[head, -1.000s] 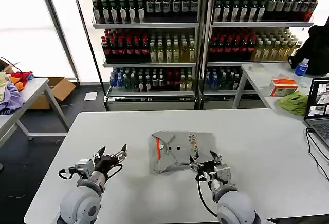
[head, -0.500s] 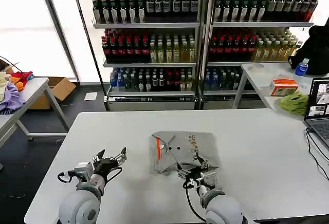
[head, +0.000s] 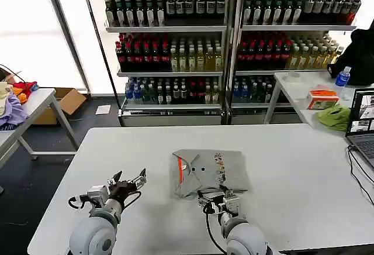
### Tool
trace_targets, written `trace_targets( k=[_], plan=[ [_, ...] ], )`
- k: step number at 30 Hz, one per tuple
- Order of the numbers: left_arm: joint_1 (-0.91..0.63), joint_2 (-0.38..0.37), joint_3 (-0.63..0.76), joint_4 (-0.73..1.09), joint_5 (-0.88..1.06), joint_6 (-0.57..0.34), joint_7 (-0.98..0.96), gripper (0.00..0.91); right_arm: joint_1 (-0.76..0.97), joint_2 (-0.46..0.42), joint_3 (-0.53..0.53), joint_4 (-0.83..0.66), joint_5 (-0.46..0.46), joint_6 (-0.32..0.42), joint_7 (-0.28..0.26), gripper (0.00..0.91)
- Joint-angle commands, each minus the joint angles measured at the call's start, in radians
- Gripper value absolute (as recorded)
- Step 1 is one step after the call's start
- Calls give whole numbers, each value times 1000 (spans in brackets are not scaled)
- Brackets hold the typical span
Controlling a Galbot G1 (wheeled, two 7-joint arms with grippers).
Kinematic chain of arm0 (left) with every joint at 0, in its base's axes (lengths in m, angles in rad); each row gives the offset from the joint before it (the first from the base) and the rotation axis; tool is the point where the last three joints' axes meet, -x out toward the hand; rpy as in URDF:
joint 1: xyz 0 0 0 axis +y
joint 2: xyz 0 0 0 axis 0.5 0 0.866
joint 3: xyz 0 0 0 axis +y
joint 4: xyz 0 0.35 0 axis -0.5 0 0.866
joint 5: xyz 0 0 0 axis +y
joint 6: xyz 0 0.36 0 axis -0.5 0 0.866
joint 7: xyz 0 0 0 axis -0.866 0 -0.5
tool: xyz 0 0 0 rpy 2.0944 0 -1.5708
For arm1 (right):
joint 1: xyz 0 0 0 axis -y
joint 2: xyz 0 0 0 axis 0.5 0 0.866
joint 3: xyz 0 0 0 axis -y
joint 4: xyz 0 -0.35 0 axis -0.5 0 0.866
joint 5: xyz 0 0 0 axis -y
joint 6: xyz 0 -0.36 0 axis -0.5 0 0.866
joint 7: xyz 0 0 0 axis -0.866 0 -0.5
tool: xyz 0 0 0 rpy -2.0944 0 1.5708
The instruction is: Fold and organize the clothes.
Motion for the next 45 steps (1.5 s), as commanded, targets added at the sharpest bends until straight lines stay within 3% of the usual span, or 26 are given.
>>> trace_targets(
  k=[1,7,10,15,18,23,33,45],
  plan=[
    [6,4,-3,-3,0,2,1,907,-3,0,22,47,54,1,30,907],
    [2,5,-7,-8,18,-9,2,907,-20,-68,149,213,108,2,28,907],
    [1,3,-6,-15,61,-30,9,907,-52,-71,223,255,-9,5,-25,907],
    [27,-6,-28,-35,153,-96,34,907,-112,-72,351,292,-137,5,-61,907],
    [52,-17,-53,-44,252,-112,70,907,-152,-73,427,277,-136,6,-72,907],
    [86,-22,-65,-78,214,-134,58,907,-244,-30,548,240,-136,9,-90,907],
    [70,-40,-49,-77,238,-128,76,907,-278,38,616,216,-196,31,-94,907],
    [61,-20,-73,-51,253,-132,90,907,-297,36,639,225,-197,25,-93,907]
  ],
)
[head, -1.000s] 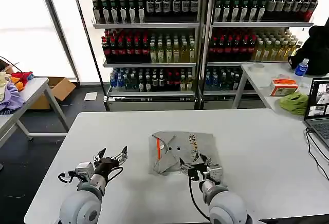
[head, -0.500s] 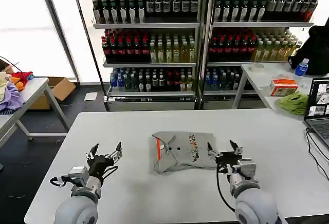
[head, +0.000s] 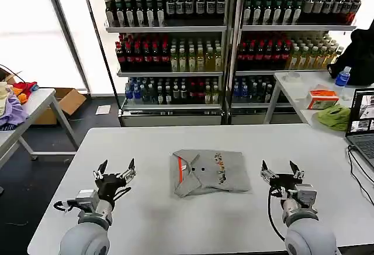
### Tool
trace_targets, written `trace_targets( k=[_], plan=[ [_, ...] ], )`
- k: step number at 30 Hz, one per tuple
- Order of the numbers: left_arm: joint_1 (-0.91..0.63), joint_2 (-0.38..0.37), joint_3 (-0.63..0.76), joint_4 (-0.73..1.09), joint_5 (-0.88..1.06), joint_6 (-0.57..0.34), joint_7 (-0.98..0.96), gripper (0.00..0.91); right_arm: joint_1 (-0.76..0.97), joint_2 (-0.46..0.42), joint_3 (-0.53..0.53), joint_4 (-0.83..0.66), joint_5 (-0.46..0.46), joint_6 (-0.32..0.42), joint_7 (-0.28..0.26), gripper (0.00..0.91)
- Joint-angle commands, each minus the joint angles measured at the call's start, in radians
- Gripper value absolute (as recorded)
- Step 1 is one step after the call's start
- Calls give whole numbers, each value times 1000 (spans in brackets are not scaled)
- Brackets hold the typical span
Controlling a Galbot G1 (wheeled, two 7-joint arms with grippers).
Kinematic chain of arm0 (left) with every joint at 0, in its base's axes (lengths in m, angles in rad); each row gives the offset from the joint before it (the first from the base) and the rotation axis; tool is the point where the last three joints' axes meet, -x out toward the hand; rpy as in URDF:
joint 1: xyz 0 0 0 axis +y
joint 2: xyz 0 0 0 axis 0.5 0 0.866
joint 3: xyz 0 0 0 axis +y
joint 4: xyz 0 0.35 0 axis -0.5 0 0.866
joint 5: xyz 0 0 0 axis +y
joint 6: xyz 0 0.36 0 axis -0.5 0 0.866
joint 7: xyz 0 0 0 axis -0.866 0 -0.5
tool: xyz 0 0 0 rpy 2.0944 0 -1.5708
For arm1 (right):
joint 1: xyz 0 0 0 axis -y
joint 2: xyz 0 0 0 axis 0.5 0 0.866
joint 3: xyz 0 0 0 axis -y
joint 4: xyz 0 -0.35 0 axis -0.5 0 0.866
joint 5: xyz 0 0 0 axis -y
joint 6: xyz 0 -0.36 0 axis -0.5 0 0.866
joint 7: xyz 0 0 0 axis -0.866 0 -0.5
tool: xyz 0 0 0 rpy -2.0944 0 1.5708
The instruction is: Fold and organize the clothes.
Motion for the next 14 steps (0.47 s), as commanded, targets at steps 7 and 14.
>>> trace_targets(
  k=[7,14],
  plan=[
    [-13,8,-7,14,11,-8,14,907,-28,17,53,2,-26,-3,-6,907],
    [-18,5,-1,19,11,-5,17,907,-22,16,47,-2,-26,-5,-7,907]
  ],
)
